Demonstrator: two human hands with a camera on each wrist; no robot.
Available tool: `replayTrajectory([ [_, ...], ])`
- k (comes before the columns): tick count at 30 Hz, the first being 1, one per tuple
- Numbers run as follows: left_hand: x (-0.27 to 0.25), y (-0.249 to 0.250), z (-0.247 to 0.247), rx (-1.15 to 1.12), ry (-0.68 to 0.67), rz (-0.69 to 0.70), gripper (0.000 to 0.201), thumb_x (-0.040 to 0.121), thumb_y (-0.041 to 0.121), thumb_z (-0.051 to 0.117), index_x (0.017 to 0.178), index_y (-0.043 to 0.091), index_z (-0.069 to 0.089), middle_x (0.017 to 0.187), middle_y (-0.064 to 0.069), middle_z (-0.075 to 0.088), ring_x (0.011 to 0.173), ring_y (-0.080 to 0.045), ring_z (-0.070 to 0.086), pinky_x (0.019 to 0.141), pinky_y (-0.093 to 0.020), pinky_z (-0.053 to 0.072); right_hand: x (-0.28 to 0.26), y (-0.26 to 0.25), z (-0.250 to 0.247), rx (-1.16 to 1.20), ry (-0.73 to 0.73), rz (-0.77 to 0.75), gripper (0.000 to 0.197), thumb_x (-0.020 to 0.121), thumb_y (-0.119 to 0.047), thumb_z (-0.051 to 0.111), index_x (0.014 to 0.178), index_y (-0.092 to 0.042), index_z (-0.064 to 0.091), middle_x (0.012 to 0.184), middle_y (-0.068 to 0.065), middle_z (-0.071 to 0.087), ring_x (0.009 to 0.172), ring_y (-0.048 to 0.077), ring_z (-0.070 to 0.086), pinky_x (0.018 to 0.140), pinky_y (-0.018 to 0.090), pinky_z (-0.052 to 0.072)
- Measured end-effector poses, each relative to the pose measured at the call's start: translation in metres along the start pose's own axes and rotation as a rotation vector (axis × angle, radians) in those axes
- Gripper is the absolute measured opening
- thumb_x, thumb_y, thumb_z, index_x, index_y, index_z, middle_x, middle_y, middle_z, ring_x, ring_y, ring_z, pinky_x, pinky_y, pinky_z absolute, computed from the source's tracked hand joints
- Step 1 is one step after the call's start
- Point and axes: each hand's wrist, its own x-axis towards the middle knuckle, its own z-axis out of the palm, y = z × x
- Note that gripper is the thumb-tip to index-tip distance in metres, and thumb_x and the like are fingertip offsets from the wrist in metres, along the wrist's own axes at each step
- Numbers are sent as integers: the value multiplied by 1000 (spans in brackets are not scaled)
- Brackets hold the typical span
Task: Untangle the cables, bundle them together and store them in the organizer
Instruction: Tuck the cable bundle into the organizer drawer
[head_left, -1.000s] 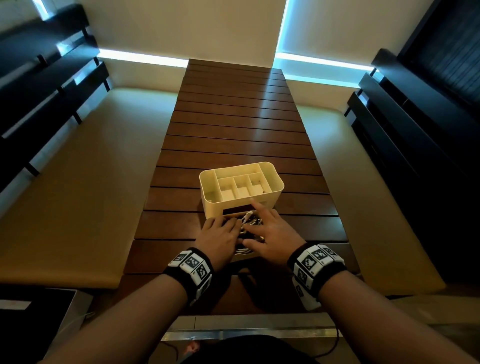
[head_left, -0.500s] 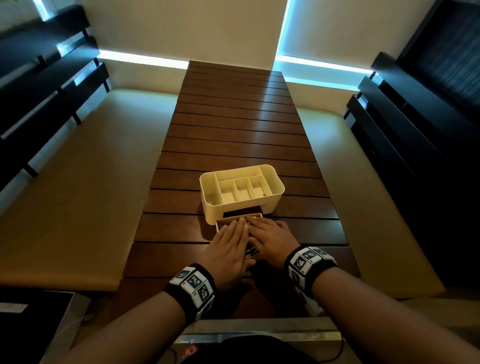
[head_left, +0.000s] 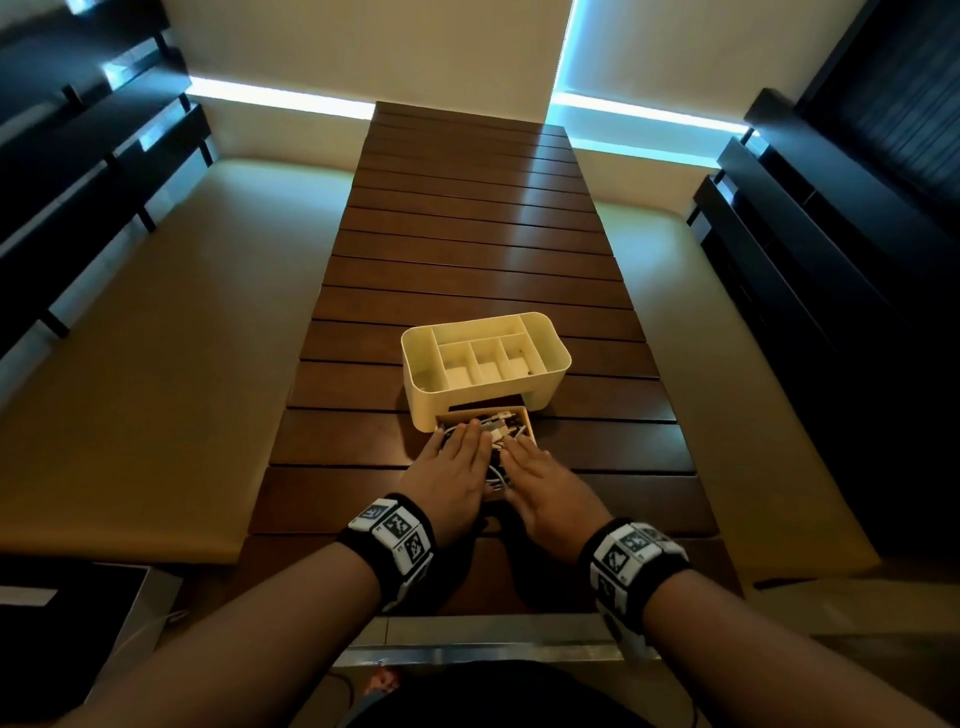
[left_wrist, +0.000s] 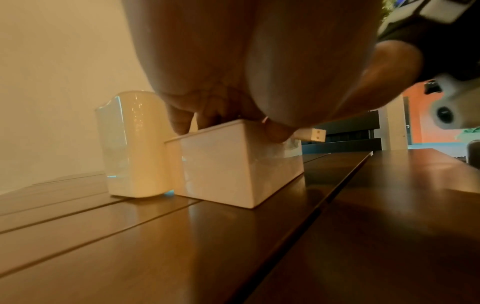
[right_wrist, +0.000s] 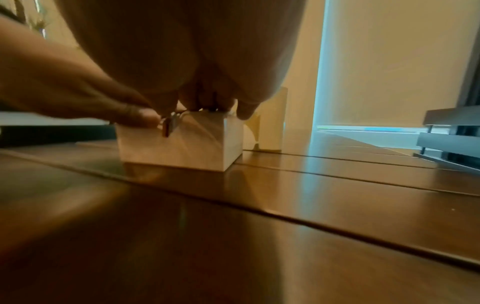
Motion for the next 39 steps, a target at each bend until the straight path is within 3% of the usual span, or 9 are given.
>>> replayTrajectory([
  [3, 1, 0, 0, 9, -5, 4, 69, 105, 47, 15, 157, 5, -3, 165, -19, -4, 153, -32, 0, 124, -49, 3, -2, 2, 11, -124, -62, 17, 65, 99, -41, 17, 158, -16, 6, 160, -6, -12, 146, 11, -17, 119, 35, -5],
  [5, 2, 2, 1, -8, 14, 2, 67, 106, 45, 16, 157, 5, -2, 165, -19, -4, 153, -32, -1, 124, -49, 2, 1, 5, 9, -123, -7, -18, 62, 96, -23, 41, 155, -13, 24, 164, 2, 11, 151, 19, 10, 122, 44, 17],
  [7, 1, 3, 2, -22, 32, -4, 66, 106, 44, 16, 157, 5, -2, 165, -19, -4, 153, -32, -1, 123, -47, 0, 5, 13, 8, -47, 29, -79, 60, 82, -11, 57, 141, -7, 51, 150, 11, 47, 139, 29, 45, 105, 50, 47],
  [8, 0, 3, 3, -24, 40, -9, 65, 106, 43, 17, 157, 6, -2, 165, -19, -4, 153, -31, -1, 123, -47, 0, 6, 16, 8, -28, 43, -92, 56, 79, -10, 60, 135, -6, 57, 143, 12, 55, 133, 31, 52, 99, 50, 52],
  [14, 1, 3, 5, -55, 55, -29, 65, 105, 43, 14, 157, 7, -3, 165, -17, -5, 153, -29, -2, 122, -44, -3, 5, 6, -12, -146, 88, -100, 48, 87, -29, 54, 133, -13, 61, 140, 7, 59, 126, 26, 58, 98, 43, 52],
  [20, 2, 1, 10, -72, 82, -29, 64, 107, 42, 16, 158, 9, -3, 166, -15, -4, 153, -26, -3, 122, -42, -5, 5, 3, -11, -151, 216, -133, 30, 83, -31, 45, 85, -14, 70, 110, 6, 73, 87, 20, 73, 64, 29, 58],
  [29, 8, -11, 14, -74, 79, 19, 66, 106, 44, 21, 158, 13, -3, 167, -12, -4, 154, -25, -2, 123, -43, -2, 20, 15, -11, 299, 247, 43, 2, 85, -11, 74, 83, -9, 74, 105, 1, 61, 93, 18, 60, 81, 29, 49],
  [35, 12, -12, 6, -9, 105, 51, 65, 106, 42, 25, 158, 11, 0, 166, -12, -10, 152, -32, 3, 123, -44, 10, 38, 10, -25, 288, 54, 195, 18, 81, -17, 78, 78, -23, 62, 105, -9, 47, 101, 11, 48, 92, 28, 45],
  [39, 13, -8, 9, -80, 100, 59, 66, 106, 41, 26, 158, 13, -5, 167, -9, -7, 153, -30, 3, 123, -42, 8, 38, 14, -22, 314, 106, 216, 24, 77, -18, 80, 79, -20, 57, 105, -3, 53, 98, 17, 52, 87, 35, 49],
])
